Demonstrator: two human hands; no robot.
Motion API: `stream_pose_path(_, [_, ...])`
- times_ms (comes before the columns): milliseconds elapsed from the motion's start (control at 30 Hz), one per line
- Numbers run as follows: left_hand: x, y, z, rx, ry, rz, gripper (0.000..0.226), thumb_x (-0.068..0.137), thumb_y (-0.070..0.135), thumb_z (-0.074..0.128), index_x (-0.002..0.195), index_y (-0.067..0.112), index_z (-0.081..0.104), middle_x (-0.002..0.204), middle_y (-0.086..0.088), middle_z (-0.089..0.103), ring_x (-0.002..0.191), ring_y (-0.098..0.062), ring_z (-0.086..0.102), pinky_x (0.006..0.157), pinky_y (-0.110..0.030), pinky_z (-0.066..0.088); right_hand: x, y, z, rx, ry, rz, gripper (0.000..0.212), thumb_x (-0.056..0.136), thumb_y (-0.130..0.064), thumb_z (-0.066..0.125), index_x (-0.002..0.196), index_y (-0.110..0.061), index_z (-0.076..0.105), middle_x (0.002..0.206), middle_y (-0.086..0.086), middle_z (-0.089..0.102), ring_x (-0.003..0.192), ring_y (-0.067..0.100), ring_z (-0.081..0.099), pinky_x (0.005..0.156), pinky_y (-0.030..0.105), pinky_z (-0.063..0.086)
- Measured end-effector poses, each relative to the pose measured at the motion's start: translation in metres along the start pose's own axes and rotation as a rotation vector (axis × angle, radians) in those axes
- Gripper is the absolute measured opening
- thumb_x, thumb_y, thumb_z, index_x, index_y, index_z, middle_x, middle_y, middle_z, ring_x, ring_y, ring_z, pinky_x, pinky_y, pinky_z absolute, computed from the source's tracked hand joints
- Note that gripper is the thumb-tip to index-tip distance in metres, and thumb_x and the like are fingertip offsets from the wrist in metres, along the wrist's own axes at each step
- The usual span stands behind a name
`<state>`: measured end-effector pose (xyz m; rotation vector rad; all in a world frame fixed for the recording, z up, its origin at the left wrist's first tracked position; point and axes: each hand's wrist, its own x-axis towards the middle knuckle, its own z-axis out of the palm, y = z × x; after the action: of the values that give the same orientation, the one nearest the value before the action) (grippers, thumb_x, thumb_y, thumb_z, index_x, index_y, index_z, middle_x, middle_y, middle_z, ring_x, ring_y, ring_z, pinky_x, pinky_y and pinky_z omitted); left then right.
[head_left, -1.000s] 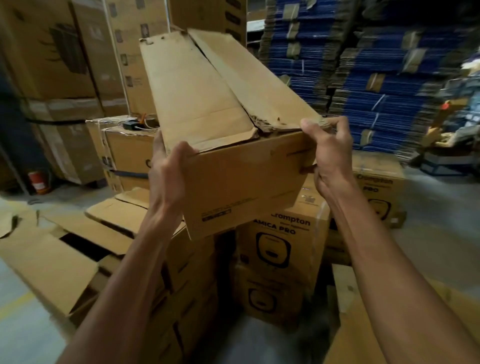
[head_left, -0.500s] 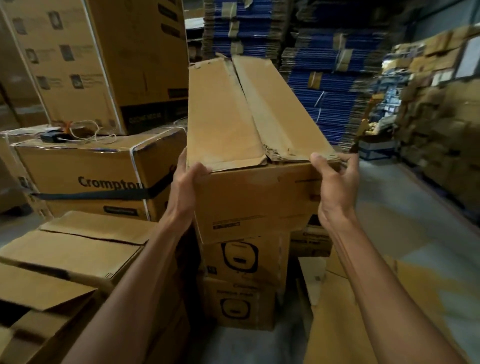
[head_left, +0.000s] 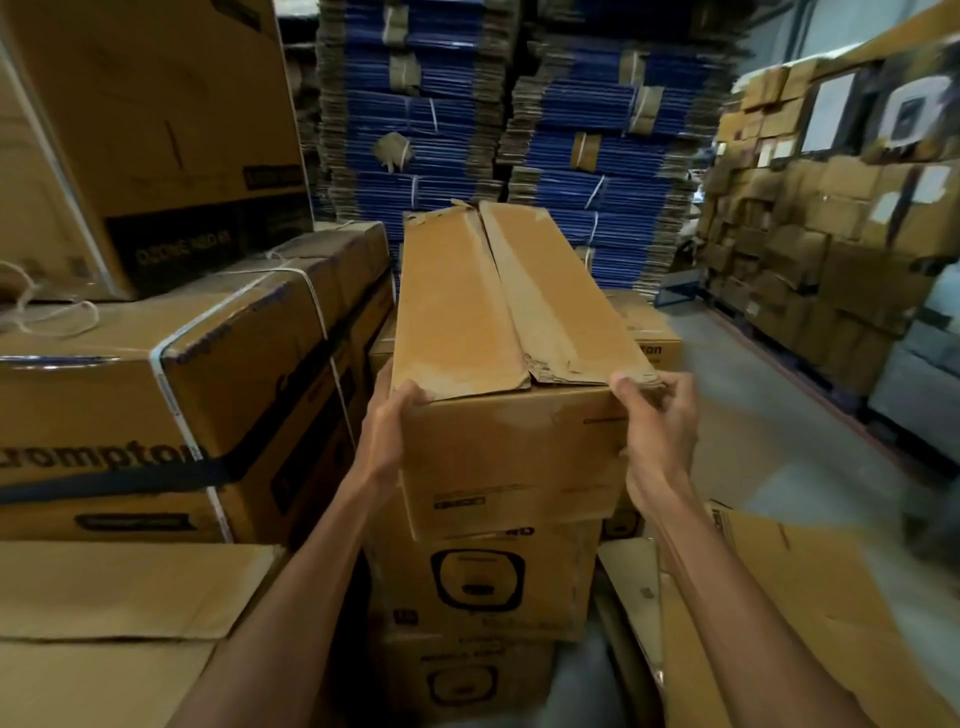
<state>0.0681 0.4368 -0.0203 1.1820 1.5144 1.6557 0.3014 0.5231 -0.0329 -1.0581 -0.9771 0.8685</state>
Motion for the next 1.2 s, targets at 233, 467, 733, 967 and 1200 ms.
stream_pose_path(233, [0.067, -0.037, -0.003, 0.050, -0.079, -0.081, 0.038, 0.078, 0.050, 0.052, 0.116, 0.051, 0.054, 0.121, 0.010, 0.062, 0.112, -0.020, 0.058, 0.101, -0.056, 0.049, 0.032, 0.034, 0.041, -0.098, 0.073, 0.060, 0.029, 0.090, -0.031, 0.075, 0.104, -0.023, 0.051, 0.109, -0.005, 0.064, 0.095, 0.011, 0.061, 0.078, 0.038, 0.054])
stream_pose_path(467, [0.110, -0.039, 0.003, 0.085, -0.172, -0.082, 0.045, 0.085, 0.052, 0.048, 0.129, 0.046, 0.048, 0.127, 0.010, 0.058, 0.117, -0.019, 0.055, 0.107, -0.057, 0.044, 0.065, 0.030, 0.061, -0.250, -0.021, 0.125, 0.023, 0.098, -0.041, 0.055, 0.108, -0.032, 0.037, 0.110, -0.004, 0.058, 0.102, 0.021, 0.058, 0.092, 0.055, 0.052])
stream_pose_path(733, [0.113, 0.000, 0.006, 0.540, -0.086, 0.363, 0.075, 0.088, 0.036, 0.062, 0.156, 0.027, 0.031, 0.161, -0.002, 0.034, 0.136, -0.010, 0.032, 0.111, -0.038, 0.030, 0.000, 0.115, 0.031, 0.016, 0.144, 0.427, 0.039, 0.099, -0.027, 0.064, 0.130, -0.015, 0.044, 0.116, -0.007, 0.053, 0.107, 0.021, 0.054, 0.096, 0.052, 0.047])
stream_pose_path(967, [0.133, 0.021, 0.074, 1.350, -0.444, 0.513, 0.097, 0.086, 0.074, 0.056, 0.161, 0.033, 0.012, 0.170, -0.002, 0.013, 0.156, -0.030, 0.009, 0.123, -0.061, 0.006, -0.049, 0.171, 0.065, 0.474, -0.148, 0.952, 0.071, 0.095, -0.026, 0.070, 0.155, -0.009, 0.035, 0.157, 0.021, 0.036, 0.145, 0.037, 0.037, 0.115, 0.051, 0.039])
stream_pose_path(1200, [0.127, -0.006, 0.085, 1.410, -0.405, 0.522, 0.098, 0.081, 0.073, 0.062, 0.159, 0.033, 0.018, 0.165, -0.002, 0.028, 0.150, -0.029, 0.026, 0.119, -0.057, 0.021, -0.045, 0.173, 0.083, 0.667, -0.102, 0.988, 0.098, 0.081, -0.033, 0.078, 0.160, -0.015, 0.024, 0.166, 0.022, 0.015, 0.151, 0.040, 0.022, 0.118, 0.056, 0.033])
